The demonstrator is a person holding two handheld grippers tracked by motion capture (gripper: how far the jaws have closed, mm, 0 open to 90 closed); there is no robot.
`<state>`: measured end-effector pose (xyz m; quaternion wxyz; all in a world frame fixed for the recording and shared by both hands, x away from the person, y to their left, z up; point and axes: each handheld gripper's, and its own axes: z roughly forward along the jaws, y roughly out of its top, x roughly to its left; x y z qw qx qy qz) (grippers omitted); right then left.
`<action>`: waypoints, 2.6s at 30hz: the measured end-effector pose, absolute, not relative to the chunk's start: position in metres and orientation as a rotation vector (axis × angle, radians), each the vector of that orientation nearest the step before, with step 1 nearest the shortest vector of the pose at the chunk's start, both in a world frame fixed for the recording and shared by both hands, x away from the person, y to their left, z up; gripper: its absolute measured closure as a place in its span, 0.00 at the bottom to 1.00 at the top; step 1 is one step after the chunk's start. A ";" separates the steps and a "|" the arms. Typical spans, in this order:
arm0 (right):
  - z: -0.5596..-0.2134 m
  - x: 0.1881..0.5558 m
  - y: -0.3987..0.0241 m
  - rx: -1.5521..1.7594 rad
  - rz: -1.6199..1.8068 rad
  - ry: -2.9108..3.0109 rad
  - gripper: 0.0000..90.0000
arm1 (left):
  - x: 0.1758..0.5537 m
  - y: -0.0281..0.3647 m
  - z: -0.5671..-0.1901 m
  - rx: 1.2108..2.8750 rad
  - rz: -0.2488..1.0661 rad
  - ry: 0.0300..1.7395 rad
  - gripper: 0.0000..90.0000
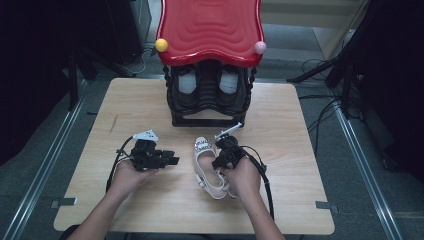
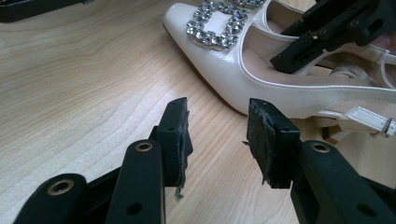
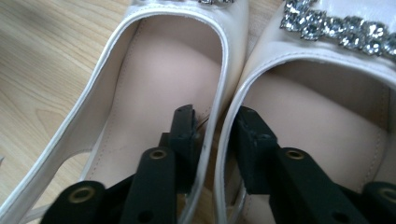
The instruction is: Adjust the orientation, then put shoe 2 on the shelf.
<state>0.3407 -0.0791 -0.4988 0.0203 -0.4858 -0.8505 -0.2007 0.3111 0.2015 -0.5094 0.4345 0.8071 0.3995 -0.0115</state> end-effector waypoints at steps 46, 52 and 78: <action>-0.456 0.352 -0.099 -1.052 -0.620 -2.904 0.95 | 0.314 0.216 -0.510 2.010 0.019 1.022 0.64; -0.442 0.356 -0.098 -0.988 -0.622 -2.911 0.95 | 0.312 0.220 -0.509 2.016 0.032 1.031 0.64; -0.346 0.368 -0.067 -0.463 -0.740 -3.039 0.94 | 0.300 0.251 -0.510 1.987 0.102 1.116 0.62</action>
